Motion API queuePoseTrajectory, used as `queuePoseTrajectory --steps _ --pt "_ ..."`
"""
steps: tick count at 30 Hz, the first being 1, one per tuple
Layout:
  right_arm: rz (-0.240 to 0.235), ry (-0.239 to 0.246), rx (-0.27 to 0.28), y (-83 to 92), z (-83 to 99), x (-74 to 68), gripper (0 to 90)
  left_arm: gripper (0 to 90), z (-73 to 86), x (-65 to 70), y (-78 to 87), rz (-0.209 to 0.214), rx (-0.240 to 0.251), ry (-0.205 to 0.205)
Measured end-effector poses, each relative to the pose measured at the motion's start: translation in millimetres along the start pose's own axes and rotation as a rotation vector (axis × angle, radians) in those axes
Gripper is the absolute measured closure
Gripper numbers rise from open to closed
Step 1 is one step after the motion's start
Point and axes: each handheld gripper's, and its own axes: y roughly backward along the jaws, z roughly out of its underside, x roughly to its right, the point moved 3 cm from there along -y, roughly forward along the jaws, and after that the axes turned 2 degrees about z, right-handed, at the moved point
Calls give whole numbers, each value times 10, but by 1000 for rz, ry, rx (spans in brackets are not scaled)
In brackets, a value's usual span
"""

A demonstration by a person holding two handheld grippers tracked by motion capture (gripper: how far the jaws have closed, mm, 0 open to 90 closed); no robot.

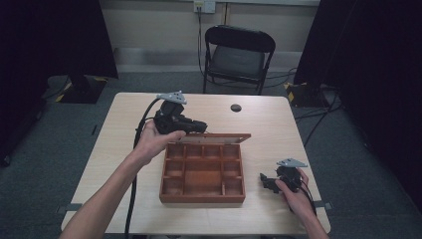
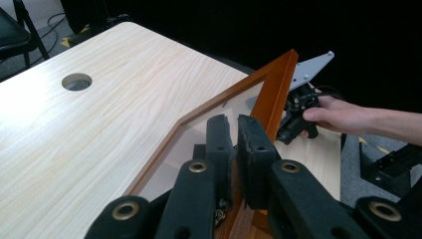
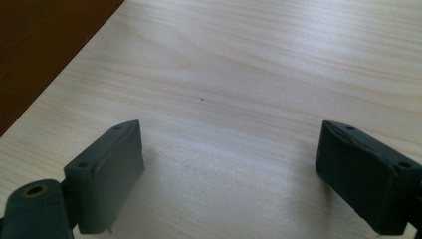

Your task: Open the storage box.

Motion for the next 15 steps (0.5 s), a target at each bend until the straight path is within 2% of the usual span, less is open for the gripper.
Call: queuePoseTrajectory --steps 15 --pt "0 0 0 0 0 0 107 844 0 5 0 -1 -6 -5"
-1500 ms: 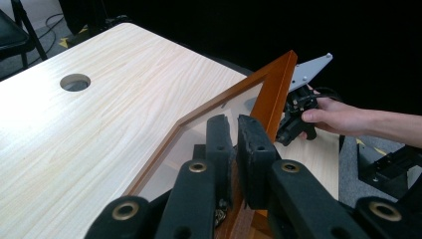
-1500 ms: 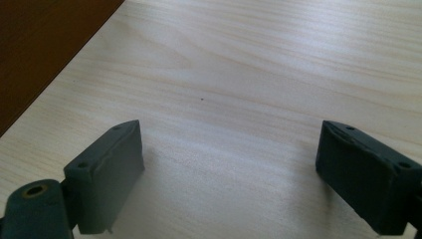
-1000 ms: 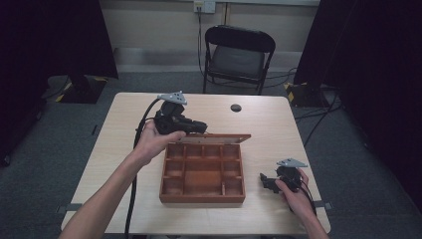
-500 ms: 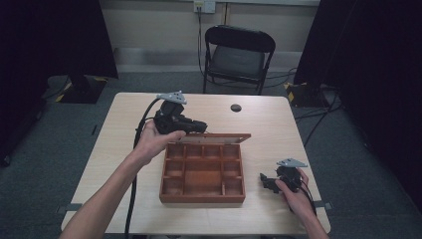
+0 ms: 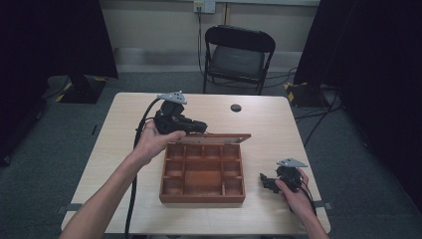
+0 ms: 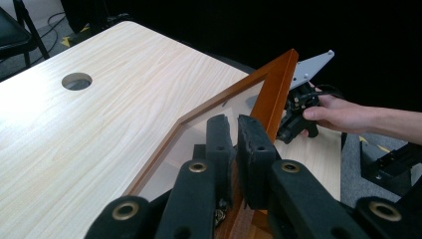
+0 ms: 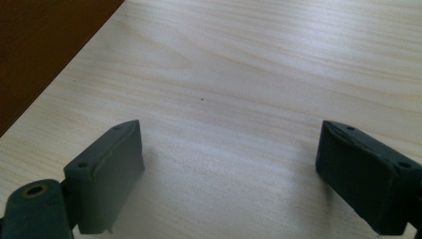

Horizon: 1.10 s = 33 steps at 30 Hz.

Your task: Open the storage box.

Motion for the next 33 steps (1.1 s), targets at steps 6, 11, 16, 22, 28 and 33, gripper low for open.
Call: queuePoseTrajectory --steps 6,11,16,22,28,33 --pt "0 0 0 0 0 0 107 844 -9 2 -3 -7 0 6" --pt "0 0 0 0 0 0 107 845 -10 5 1 -7 -8 0" --pt "0 0 0 0 0 0 107 845 -7 4 -1 -5 -2 0" --pt "0 0 0 0 0 0 107 845 -7 2 -2 -6 1 3" --pt "0 0 0 0 0 0 107 845 -6 -1 -2 -6 1 2" --pt "0 0 0 0 0 0 107 845 -7 -4 -1 -1 2 3"
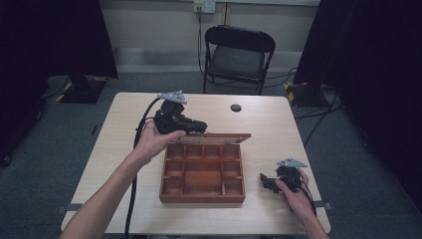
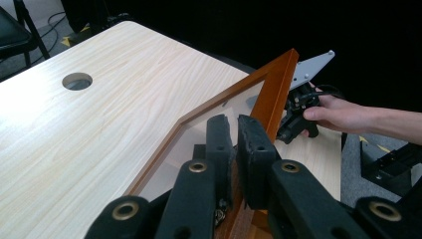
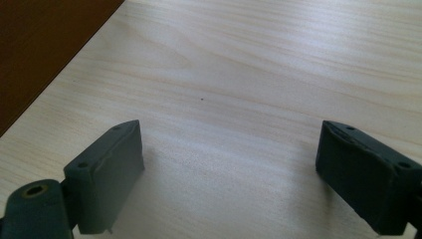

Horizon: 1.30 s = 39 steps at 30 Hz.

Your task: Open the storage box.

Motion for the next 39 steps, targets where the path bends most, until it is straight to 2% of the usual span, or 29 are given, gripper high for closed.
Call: queuePoseTrajectory --steps 39 --pt "-2 1 0 -1 -1 1 106 845 -8 4 1 -4 -10 -7"
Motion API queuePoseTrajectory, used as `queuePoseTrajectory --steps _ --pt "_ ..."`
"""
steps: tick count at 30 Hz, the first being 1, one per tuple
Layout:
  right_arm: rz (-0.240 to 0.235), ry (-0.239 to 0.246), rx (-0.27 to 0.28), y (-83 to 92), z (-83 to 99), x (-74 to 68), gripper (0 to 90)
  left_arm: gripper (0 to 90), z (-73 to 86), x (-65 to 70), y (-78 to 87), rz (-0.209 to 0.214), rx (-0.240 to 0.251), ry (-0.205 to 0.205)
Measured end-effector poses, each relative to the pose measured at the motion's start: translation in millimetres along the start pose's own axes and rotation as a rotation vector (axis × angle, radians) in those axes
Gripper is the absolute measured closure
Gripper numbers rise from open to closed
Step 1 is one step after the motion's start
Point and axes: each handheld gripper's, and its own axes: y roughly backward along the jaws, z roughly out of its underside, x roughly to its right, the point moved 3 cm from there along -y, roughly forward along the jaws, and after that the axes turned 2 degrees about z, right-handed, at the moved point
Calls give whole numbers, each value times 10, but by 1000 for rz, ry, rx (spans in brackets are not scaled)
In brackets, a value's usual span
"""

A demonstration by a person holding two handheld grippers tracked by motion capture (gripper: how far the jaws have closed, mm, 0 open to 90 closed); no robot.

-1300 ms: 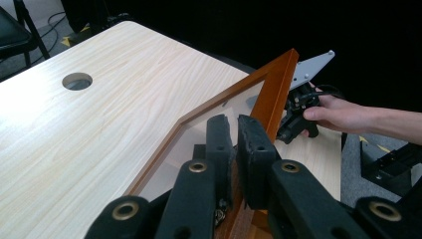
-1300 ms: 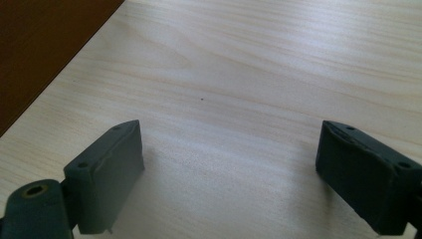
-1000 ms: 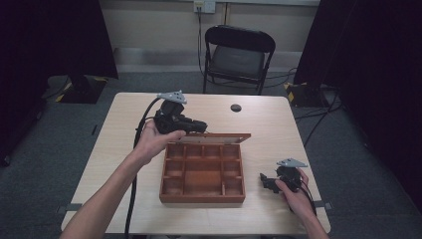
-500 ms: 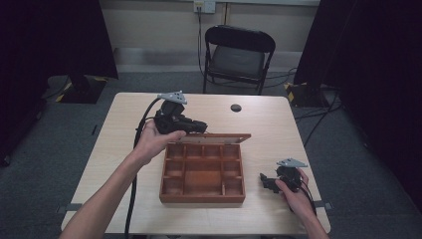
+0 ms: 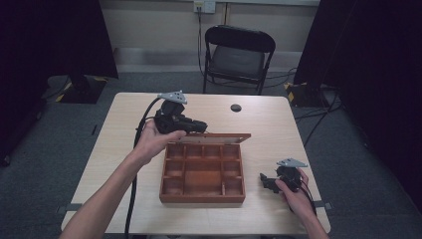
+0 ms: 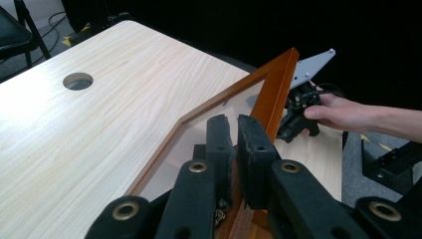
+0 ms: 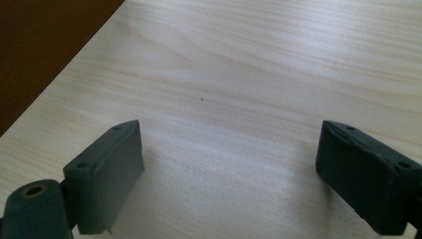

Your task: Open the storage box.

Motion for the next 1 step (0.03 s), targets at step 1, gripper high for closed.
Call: queuePoseTrajectory --steps 1 --pt "0 0 0 0 0 0 106 846 -1 0 0 -1 -1 0"
